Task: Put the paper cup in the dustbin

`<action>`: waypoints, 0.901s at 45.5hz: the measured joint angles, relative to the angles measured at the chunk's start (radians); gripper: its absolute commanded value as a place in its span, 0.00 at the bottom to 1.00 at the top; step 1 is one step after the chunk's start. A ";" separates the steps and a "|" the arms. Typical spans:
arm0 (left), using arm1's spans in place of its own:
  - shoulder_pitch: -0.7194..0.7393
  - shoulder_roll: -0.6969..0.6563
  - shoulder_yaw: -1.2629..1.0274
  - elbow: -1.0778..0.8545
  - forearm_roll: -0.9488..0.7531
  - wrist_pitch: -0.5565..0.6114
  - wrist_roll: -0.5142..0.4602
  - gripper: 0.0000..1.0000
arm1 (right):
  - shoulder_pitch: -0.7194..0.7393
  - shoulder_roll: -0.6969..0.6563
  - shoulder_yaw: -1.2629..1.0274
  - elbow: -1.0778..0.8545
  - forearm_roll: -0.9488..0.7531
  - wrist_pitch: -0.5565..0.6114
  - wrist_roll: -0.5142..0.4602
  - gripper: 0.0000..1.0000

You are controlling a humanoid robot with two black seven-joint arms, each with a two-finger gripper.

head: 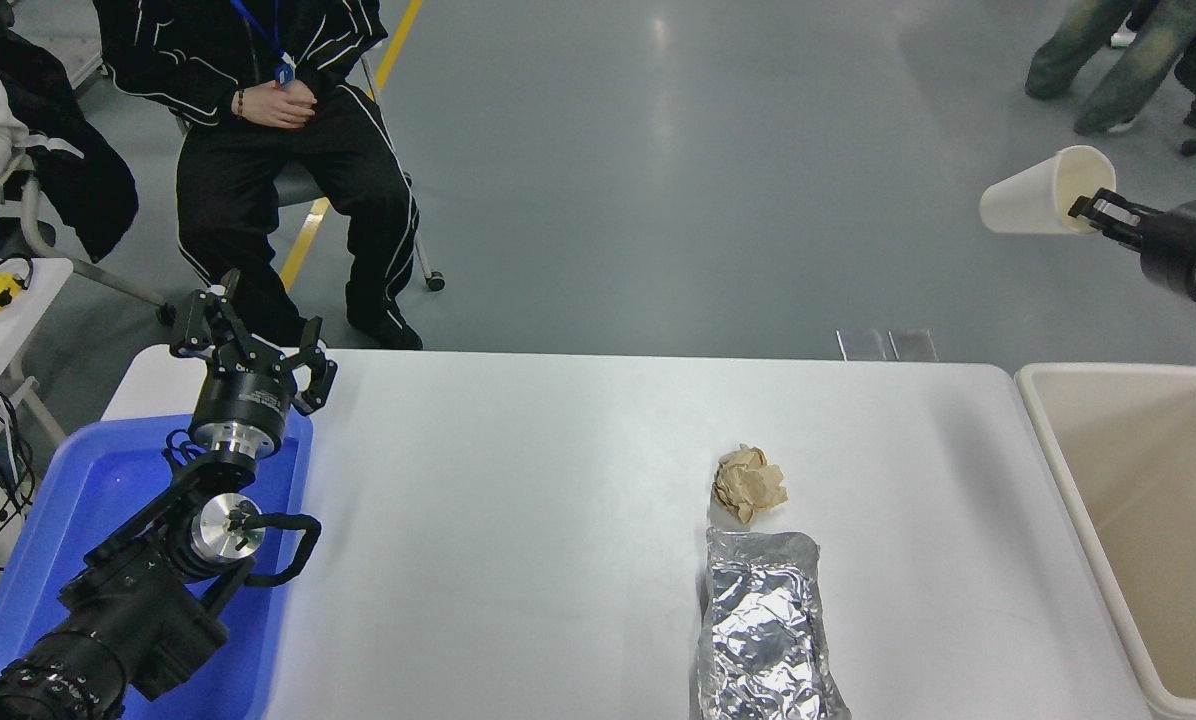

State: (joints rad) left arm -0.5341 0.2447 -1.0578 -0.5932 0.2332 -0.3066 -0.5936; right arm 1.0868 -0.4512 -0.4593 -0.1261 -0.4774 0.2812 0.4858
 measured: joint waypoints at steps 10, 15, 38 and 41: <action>0.000 -0.001 0.001 0.000 0.000 0.000 0.000 1.00 | -0.154 -0.046 0.102 -0.083 0.035 -0.050 -0.227 0.00; 0.000 -0.001 0.000 0.000 0.000 0.000 0.000 1.00 | -0.215 -0.053 0.146 -0.100 0.042 -0.096 -0.324 0.00; 0.000 -0.001 0.000 0.000 0.000 0.000 0.000 1.00 | -0.432 0.102 0.264 -0.114 0.065 -0.250 -0.480 0.00; 0.000 -0.001 0.000 0.000 0.000 0.000 0.000 1.00 | -0.443 0.126 0.266 -0.114 0.066 -0.259 -0.484 0.00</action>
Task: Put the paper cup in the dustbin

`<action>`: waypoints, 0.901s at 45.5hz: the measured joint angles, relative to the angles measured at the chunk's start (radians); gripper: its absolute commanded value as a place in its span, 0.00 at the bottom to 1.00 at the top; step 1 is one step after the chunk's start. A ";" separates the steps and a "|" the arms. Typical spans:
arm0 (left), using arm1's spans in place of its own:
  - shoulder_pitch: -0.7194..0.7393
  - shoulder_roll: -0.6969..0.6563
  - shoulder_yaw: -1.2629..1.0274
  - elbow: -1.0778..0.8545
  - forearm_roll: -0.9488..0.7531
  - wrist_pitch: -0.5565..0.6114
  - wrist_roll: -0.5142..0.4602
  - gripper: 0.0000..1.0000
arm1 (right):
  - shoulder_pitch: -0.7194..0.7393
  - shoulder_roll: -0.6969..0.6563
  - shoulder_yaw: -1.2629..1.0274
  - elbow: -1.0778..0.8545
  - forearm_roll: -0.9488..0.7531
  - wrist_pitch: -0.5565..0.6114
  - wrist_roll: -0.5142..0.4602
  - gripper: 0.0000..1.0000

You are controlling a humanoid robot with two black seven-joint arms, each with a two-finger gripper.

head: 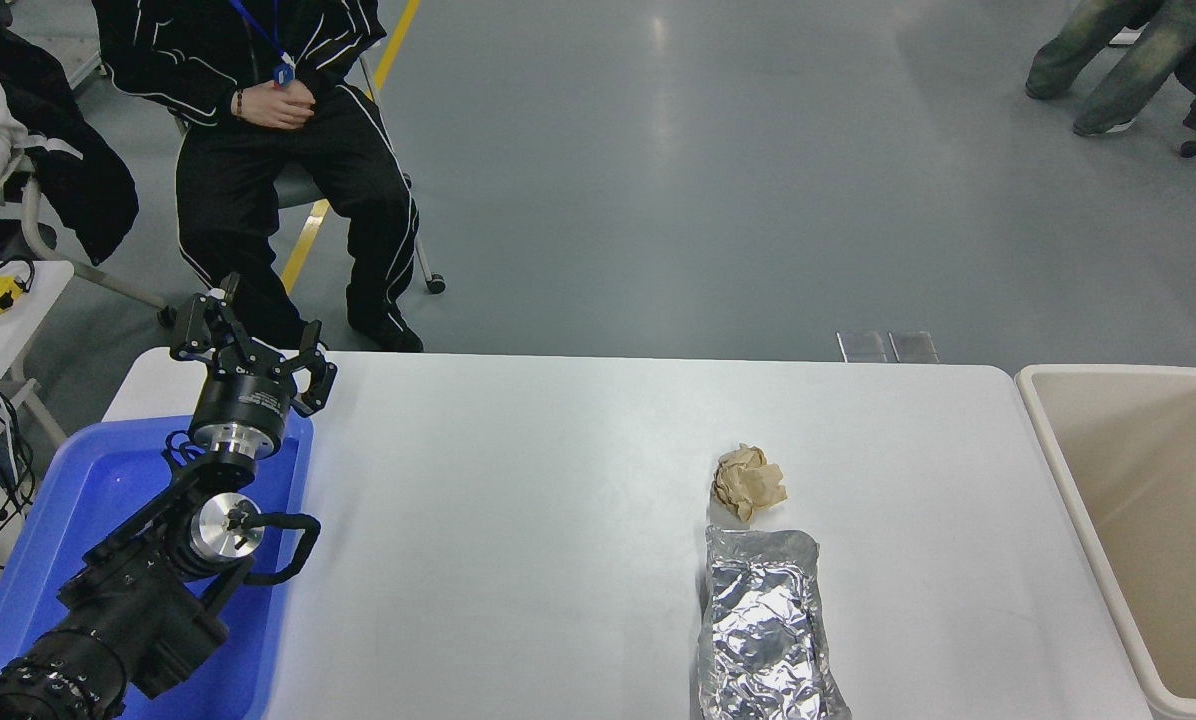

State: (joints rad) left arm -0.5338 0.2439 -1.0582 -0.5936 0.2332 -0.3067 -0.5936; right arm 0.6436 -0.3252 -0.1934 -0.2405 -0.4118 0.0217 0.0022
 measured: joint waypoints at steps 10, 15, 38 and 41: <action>0.000 0.000 0.000 0.000 0.000 0.000 0.000 1.00 | -0.020 0.045 0.005 0.000 0.003 -0.019 -0.006 0.00; 0.000 0.000 0.000 0.000 0.000 0.000 0.000 1.00 | -0.026 0.055 0.006 0.000 0.003 -0.029 -0.007 0.33; 0.000 0.000 0.000 0.000 0.000 0.000 0.000 1.00 | 0.014 0.070 0.008 0.004 0.004 -0.116 -0.007 0.99; 0.000 0.000 0.000 0.000 0.000 0.000 0.000 1.00 | 0.059 0.067 0.009 0.006 0.004 -0.121 -0.007 0.99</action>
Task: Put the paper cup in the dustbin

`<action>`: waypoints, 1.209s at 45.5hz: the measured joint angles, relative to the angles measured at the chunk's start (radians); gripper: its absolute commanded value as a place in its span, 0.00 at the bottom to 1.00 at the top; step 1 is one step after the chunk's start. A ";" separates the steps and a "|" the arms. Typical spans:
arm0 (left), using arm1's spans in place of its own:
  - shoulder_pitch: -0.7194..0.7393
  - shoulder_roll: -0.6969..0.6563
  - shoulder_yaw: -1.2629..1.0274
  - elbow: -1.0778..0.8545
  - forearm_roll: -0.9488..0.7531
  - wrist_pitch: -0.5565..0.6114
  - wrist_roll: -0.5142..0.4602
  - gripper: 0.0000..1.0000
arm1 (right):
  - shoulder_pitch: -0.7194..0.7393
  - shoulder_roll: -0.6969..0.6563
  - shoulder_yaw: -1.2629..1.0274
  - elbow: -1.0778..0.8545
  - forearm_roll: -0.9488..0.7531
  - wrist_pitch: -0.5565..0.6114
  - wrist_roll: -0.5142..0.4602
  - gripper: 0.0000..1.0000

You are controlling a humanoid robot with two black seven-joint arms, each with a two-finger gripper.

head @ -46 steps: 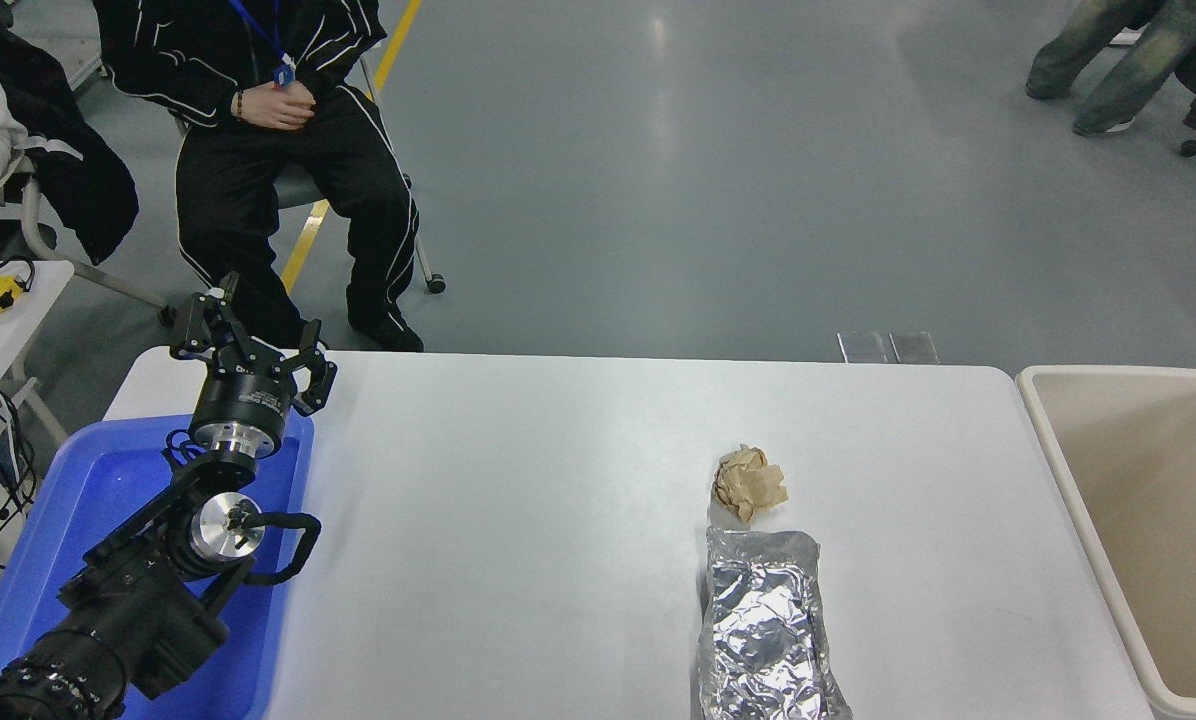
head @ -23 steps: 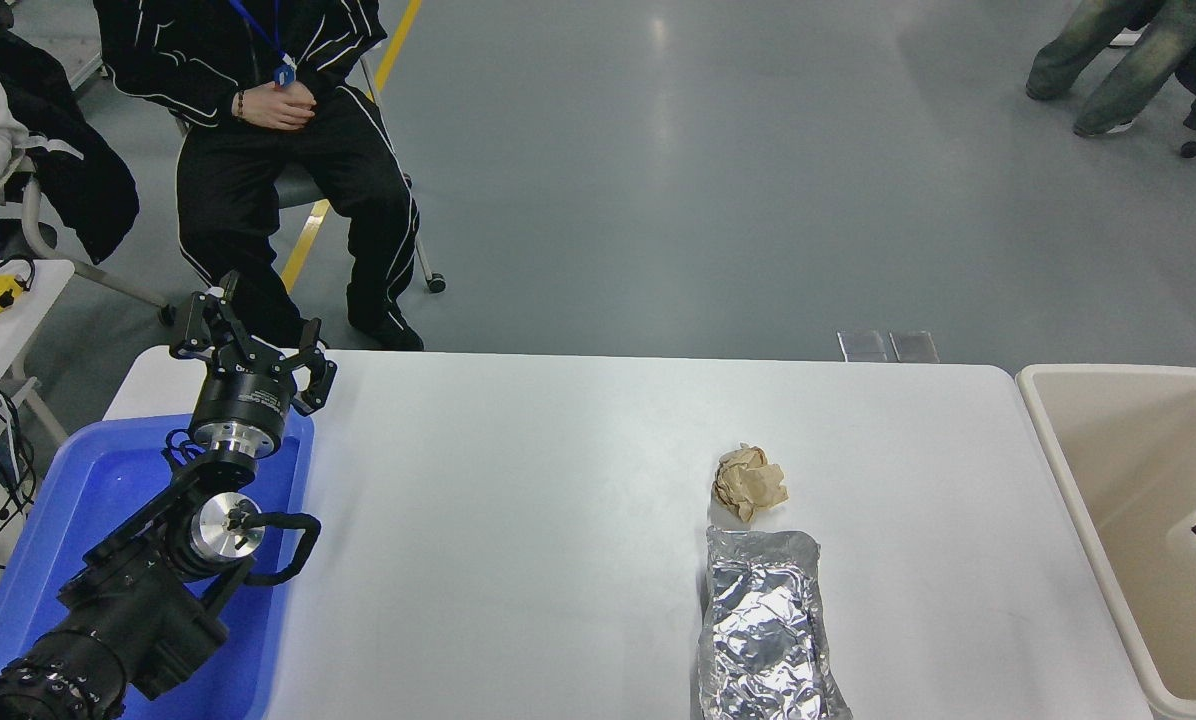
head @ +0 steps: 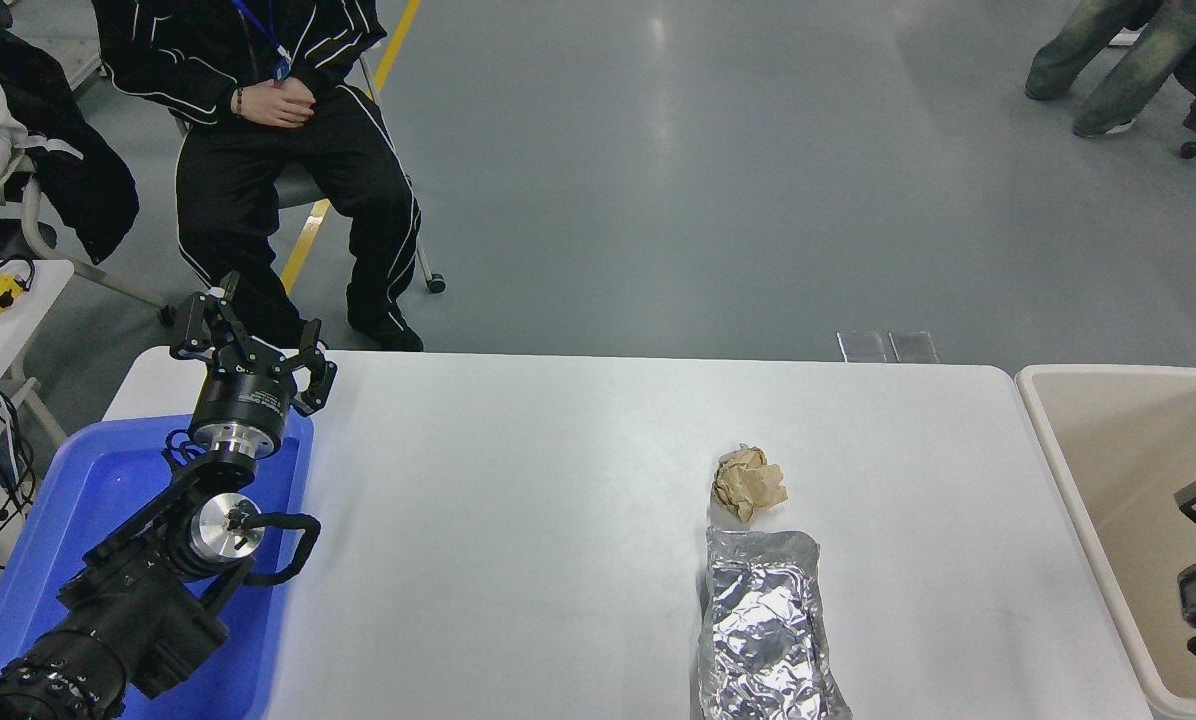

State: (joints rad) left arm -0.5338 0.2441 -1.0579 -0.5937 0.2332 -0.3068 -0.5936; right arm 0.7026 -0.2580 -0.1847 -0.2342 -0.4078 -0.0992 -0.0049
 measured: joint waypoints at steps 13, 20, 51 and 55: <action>0.000 0.000 0.000 0.000 0.000 0.000 0.000 1.00 | 0.242 -0.159 0.071 0.184 0.019 -0.007 0.000 0.99; 0.000 0.000 0.000 0.000 0.000 0.000 0.000 1.00 | 0.361 -0.310 0.201 0.399 0.034 -0.012 0.001 0.99; 0.000 0.000 0.000 0.000 0.000 0.000 0.000 1.00 | 0.289 -0.476 0.875 0.996 0.051 -0.010 0.003 0.99; 0.000 0.000 0.000 0.000 0.000 0.000 0.000 1.00 | 0.229 -0.439 0.954 1.033 0.051 -0.008 0.004 0.99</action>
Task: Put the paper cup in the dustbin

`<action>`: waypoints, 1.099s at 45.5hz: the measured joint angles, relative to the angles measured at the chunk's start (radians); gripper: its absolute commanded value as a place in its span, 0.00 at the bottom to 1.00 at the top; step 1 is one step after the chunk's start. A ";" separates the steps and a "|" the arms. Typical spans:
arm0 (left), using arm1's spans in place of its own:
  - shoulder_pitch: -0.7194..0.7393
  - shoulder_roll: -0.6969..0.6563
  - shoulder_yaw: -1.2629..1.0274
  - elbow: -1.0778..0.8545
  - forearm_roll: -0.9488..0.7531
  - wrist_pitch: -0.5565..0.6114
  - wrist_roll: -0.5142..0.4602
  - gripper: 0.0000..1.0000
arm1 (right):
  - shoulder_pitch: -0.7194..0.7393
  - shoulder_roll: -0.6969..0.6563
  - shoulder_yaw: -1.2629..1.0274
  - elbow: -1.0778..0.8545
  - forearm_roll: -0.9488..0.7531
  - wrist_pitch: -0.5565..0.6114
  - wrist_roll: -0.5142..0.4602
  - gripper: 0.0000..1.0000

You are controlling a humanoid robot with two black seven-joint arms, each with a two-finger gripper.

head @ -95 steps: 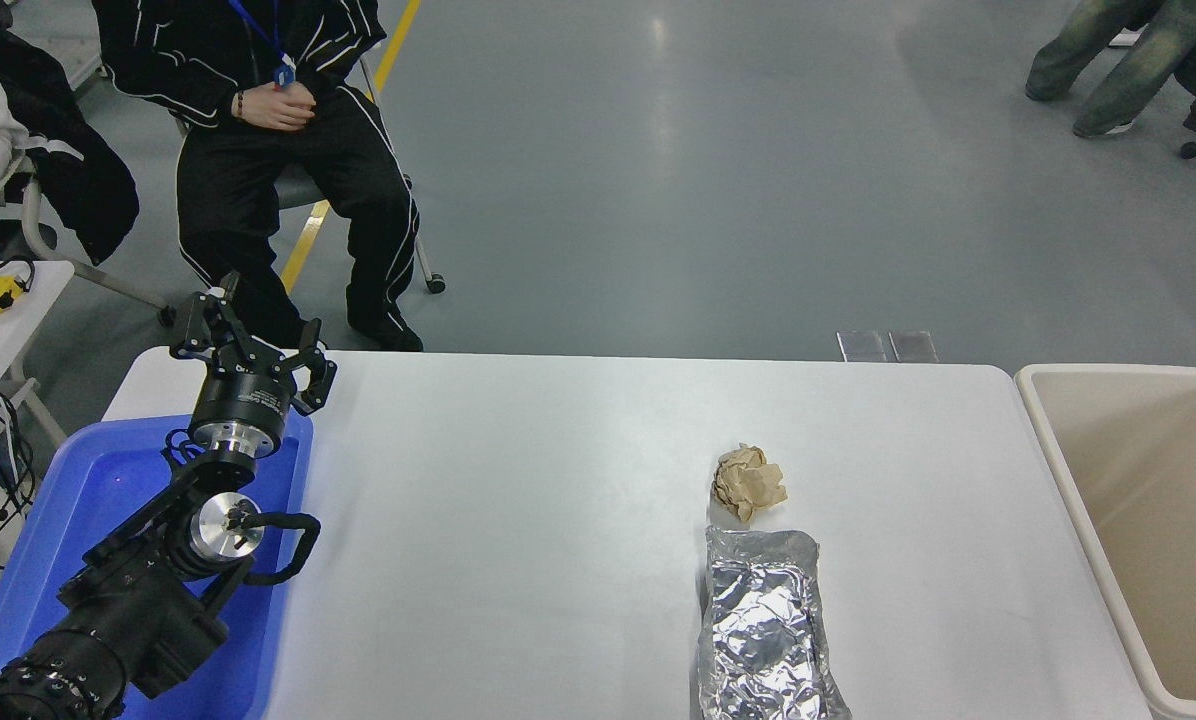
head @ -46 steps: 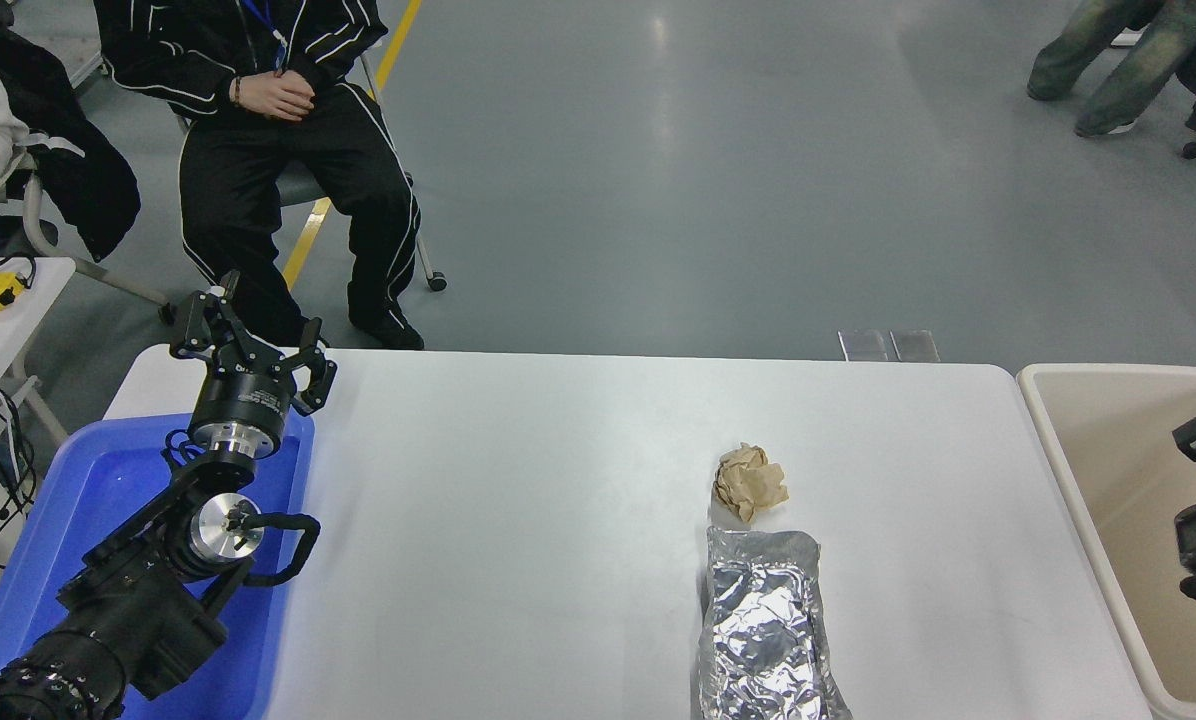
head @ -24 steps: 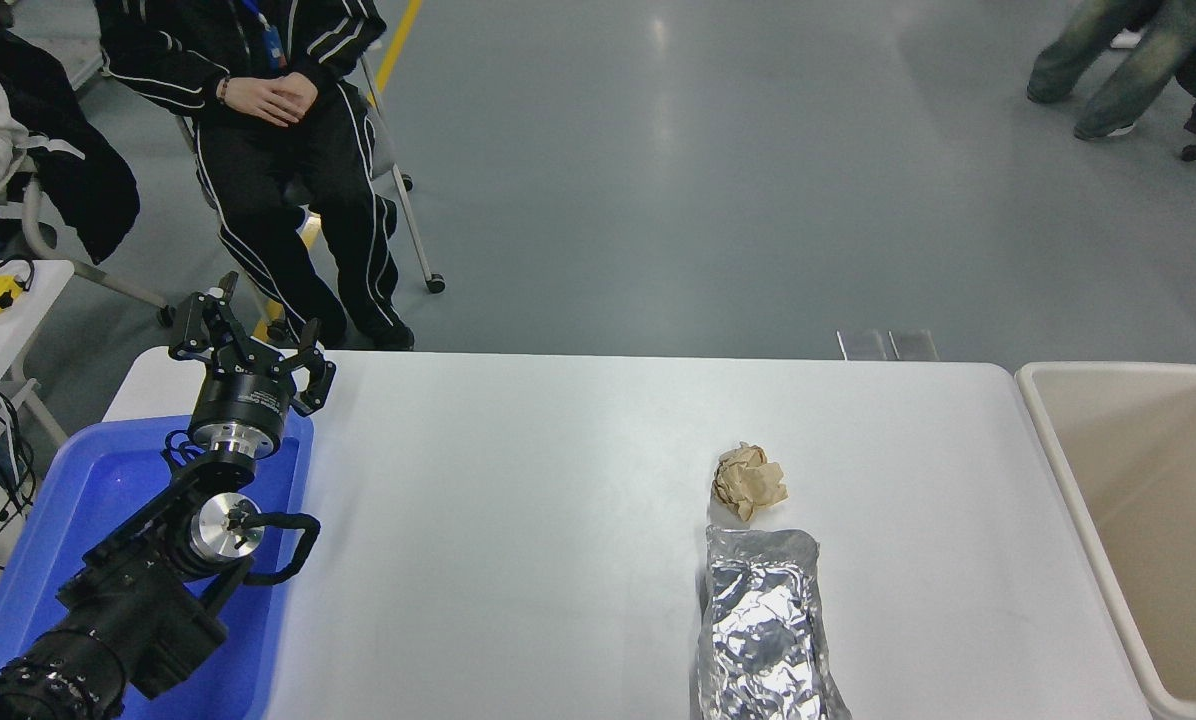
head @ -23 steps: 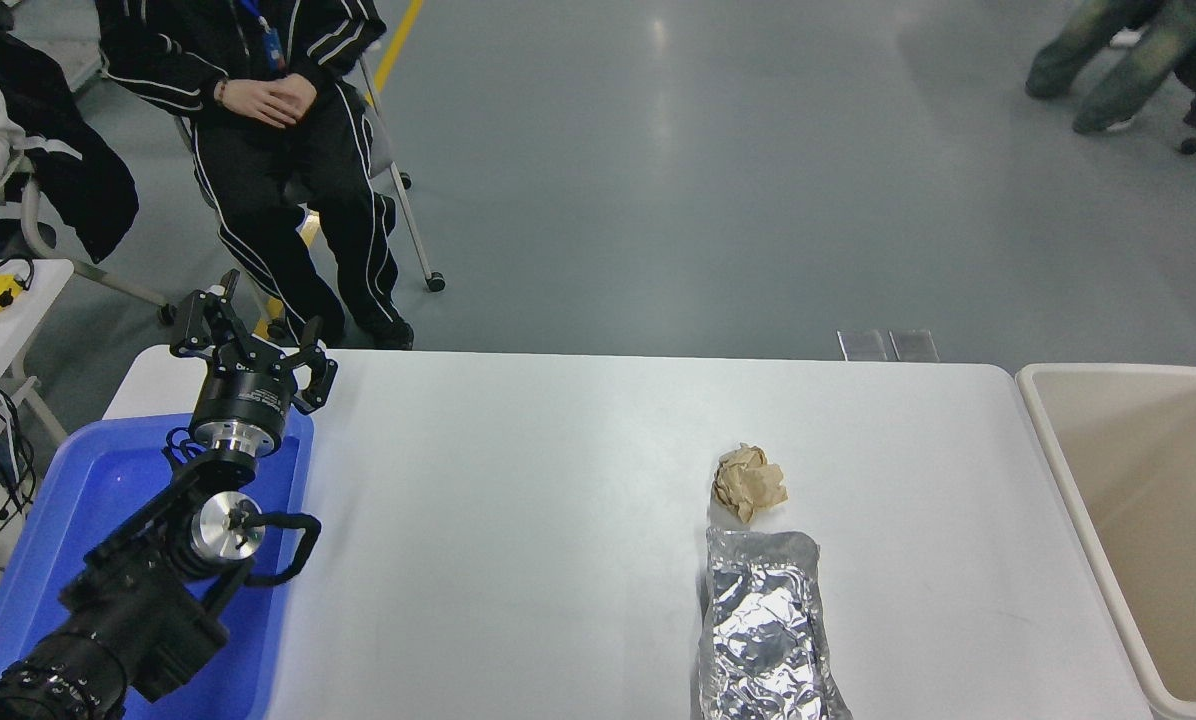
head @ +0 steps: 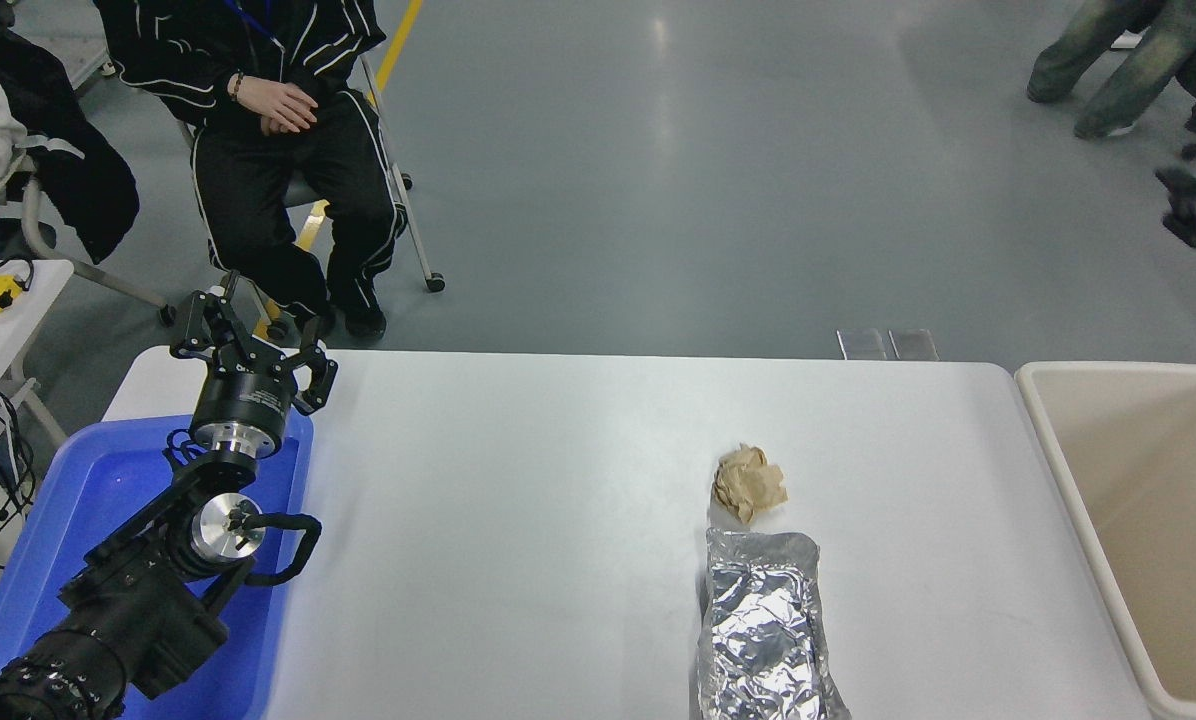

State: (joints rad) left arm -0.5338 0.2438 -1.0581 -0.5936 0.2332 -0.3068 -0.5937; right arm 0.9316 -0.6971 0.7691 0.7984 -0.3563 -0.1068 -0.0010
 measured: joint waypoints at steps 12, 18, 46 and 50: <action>0.000 0.000 0.000 0.000 0.000 0.000 0.000 1.00 | -0.161 0.070 0.163 0.101 -0.013 0.039 0.004 0.99; 0.000 0.000 0.000 0.000 0.000 0.000 0.000 1.00 | -0.242 0.112 0.224 0.123 -0.015 0.087 0.075 0.99; 0.000 0.001 0.000 0.000 0.000 0.000 0.000 1.00 | -0.496 0.349 0.289 0.138 -0.017 0.129 0.406 0.99; 0.000 0.001 0.000 0.000 0.000 0.000 0.000 1.00 | -0.502 0.355 0.291 0.137 -0.015 0.128 0.416 0.99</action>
